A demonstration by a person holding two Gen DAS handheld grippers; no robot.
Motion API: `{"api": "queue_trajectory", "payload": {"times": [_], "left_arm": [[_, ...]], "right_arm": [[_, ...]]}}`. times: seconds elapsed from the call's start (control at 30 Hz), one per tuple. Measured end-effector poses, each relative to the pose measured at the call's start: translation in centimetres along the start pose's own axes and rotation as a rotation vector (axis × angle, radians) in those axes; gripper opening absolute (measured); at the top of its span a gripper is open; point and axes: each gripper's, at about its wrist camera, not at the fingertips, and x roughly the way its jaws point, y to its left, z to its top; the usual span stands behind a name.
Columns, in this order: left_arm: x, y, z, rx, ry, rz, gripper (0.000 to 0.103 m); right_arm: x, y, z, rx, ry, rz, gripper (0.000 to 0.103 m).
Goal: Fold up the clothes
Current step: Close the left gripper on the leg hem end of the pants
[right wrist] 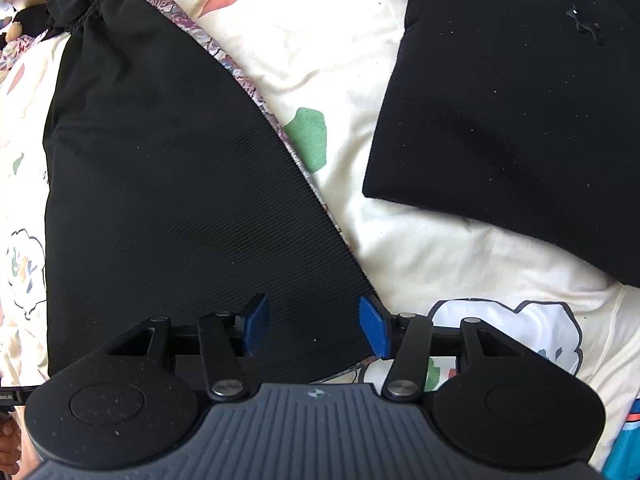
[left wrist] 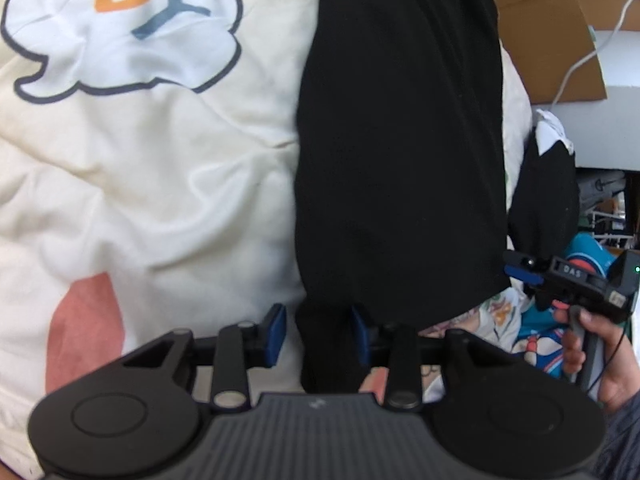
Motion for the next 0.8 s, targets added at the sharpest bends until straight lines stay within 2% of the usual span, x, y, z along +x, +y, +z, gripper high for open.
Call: {"api": "queue_trajectory", "payload": {"times": [0.1, 0.27, 0.37, 0.63, 0.8], "left_arm": [[0.4, 0.1, 0.2, -0.001, -0.011, -0.024, 0.045], [1.4, -0.1, 0.6, 0.012, -0.014, -0.042, 0.045], [1.8, -0.5, 1.0, 0.063, -0.006, -0.048, 0.047], [2.0, 0.7, 0.5, 0.047, -0.07, -0.121, 0.047], [2.3, 0.9, 0.5, 0.069, -0.073, -0.152, 0.052]], "right_arm": [[0.0, -0.3, 0.2, -0.001, -0.003, 0.0, 0.055], [-0.2, -1.5, 0.4, 0.023, -0.01, -0.021, 0.058], [-0.1, -2.4, 0.4, 0.06, -0.003, -0.003, 0.059], [1.5, -3.2, 0.5, 0.069, -0.005, 0.045, 0.059], [2.6, -3.0, 0.8, 0.051, -0.012, 0.071, 0.059]]}}
